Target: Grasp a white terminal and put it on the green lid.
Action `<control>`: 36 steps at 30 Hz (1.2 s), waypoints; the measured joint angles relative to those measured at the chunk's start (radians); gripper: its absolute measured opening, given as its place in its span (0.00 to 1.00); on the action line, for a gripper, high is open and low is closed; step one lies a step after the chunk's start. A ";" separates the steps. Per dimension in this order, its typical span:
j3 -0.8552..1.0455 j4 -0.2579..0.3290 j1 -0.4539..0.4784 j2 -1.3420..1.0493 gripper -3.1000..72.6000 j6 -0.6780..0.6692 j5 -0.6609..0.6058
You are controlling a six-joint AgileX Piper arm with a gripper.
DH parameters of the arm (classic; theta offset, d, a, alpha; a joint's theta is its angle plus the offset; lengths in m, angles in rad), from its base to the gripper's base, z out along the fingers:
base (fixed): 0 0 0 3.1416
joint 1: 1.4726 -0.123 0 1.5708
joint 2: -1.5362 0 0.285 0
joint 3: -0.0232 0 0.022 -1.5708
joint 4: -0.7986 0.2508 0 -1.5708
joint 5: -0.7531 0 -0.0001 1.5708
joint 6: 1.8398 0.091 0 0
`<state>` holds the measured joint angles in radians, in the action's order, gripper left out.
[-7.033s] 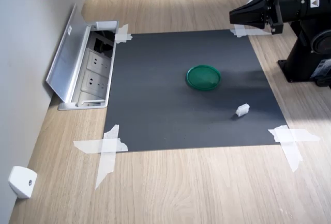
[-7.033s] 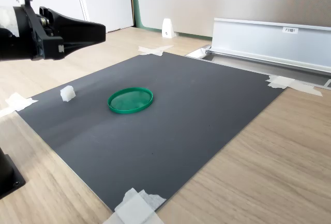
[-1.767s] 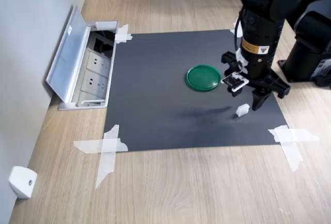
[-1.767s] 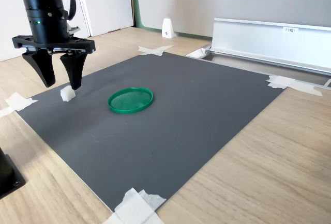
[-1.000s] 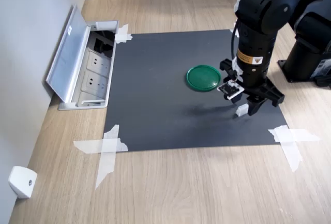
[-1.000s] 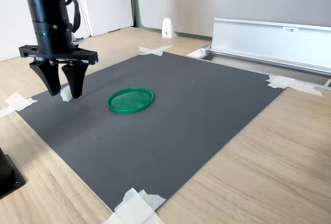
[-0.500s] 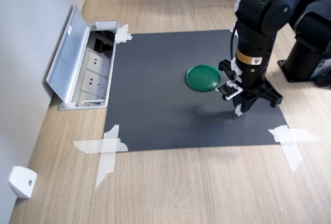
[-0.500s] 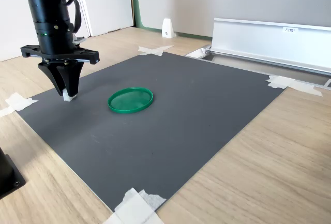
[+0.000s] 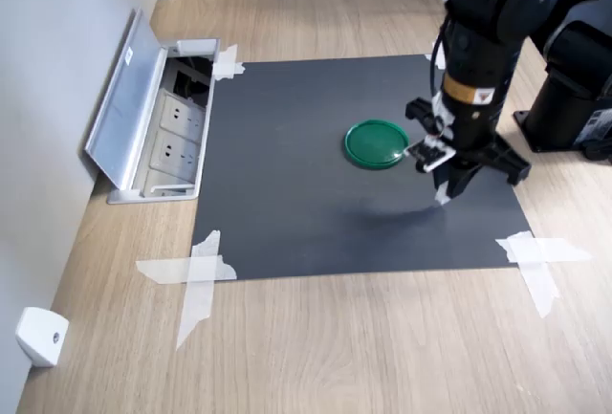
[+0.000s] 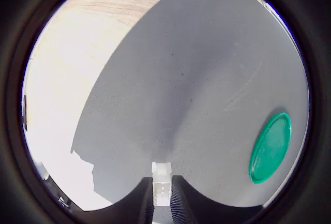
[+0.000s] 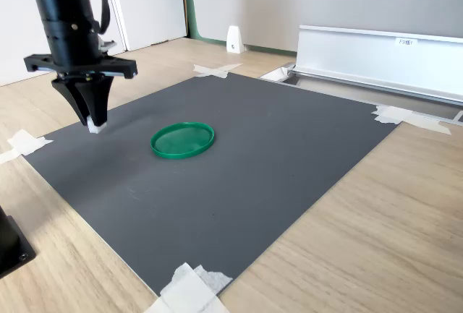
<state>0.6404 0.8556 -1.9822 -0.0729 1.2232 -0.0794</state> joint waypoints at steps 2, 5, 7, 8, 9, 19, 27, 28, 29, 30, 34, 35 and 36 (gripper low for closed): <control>0.000 -0.003 0.028 -0.019 0.17 -0.001 -0.017; 0.000 -0.008 0.095 -0.050 0.17 -0.001 -0.024; 0.000 -0.012 0.147 -0.066 0.17 -0.008 -0.028; 0.000 -0.016 0.172 -0.069 0.17 -0.015 -0.031; 0.000 -0.018 0.191 -0.069 0.17 -0.022 -0.036; 0.000 -0.085 0.429 -0.069 0.17 -0.110 -0.024; -0.001 -0.116 0.524 0.000 0.17 -0.176 0.079; -0.001 -0.110 0.524 0.009 0.16 -0.177 0.089; -0.001 -0.105 0.524 0.020 0.16 -0.177 0.103; -0.001 -0.095 0.524 0.031 0.16 -0.177 0.117; -0.001 -0.064 0.524 0.058 0.16 -0.186 0.165; -0.001 -0.057 0.524 0.062 0.16 -0.188 0.173; -0.001 -0.057 0.524 0.065 0.16 -0.193 0.177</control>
<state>0.6395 0.7986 -1.4586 -0.0083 1.0298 0.0980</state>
